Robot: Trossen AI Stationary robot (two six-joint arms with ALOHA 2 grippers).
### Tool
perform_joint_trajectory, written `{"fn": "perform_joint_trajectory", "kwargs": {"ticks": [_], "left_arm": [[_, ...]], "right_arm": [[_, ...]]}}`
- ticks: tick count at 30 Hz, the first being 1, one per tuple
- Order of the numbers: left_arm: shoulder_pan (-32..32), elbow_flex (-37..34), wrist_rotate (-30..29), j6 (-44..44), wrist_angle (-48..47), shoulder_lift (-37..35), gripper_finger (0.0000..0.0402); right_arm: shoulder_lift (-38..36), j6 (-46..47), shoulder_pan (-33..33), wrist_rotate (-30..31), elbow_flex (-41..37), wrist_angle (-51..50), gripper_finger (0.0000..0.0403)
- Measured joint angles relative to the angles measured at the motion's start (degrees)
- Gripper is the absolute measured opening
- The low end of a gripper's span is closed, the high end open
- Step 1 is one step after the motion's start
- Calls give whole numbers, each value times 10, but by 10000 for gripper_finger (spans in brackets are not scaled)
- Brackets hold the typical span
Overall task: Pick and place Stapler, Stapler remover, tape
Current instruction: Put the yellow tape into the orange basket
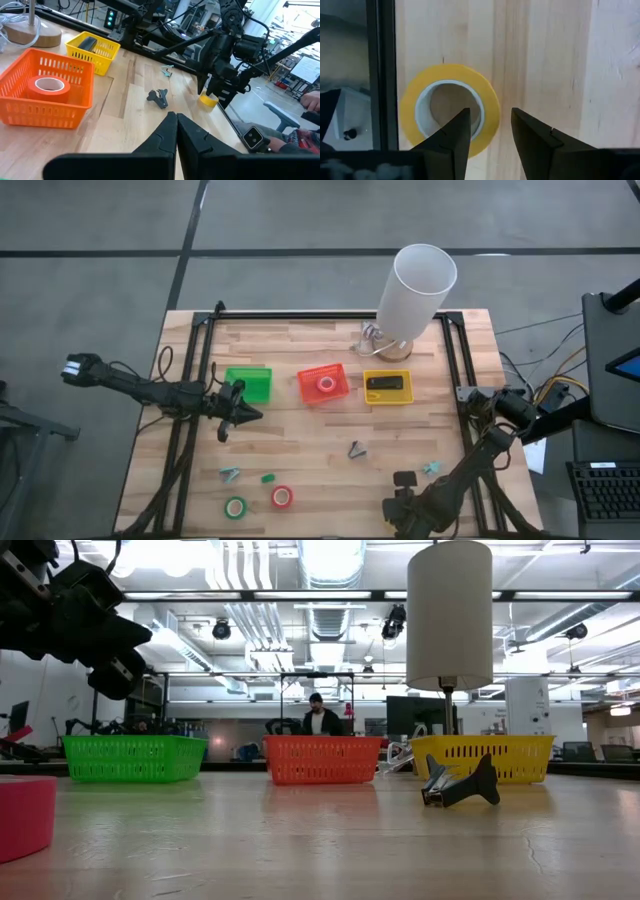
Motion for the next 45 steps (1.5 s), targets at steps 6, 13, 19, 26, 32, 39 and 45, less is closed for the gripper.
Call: {"fn": "perform_joint_trajectory", "kwargs": {"ticks": [6, 13, 19, 26, 32, 39, 45], "left_arm": [[0, 0, 0, 0, 0, 0, 10], [0, 0, 0, 0, -1, 0, 10], [0, 0, 0, 0, -1, 0, 10], [0, 0, 0, 0, -1, 0, 10], [0, 0, 0, 0, -4, 0, 10], [0, 0, 0, 0, -4, 0, 10], [0, 0, 0, 0, -5, 0, 10]], "right_arm": [[-2, -17, -4, -2, 0, -1, 107], [-3, -40, -11, -14, -1, -1, 47], [-9, -74, -28, -13, -1, -17, 35], [-46, -141, -76, 16, 2, -80, 42], [-96, -259, -158, 67, 2, -88, 43], [-155, -375, -302, 83, 2, -65, 43], [-155, -467, -425, 73, 5, 10, 43]]}}
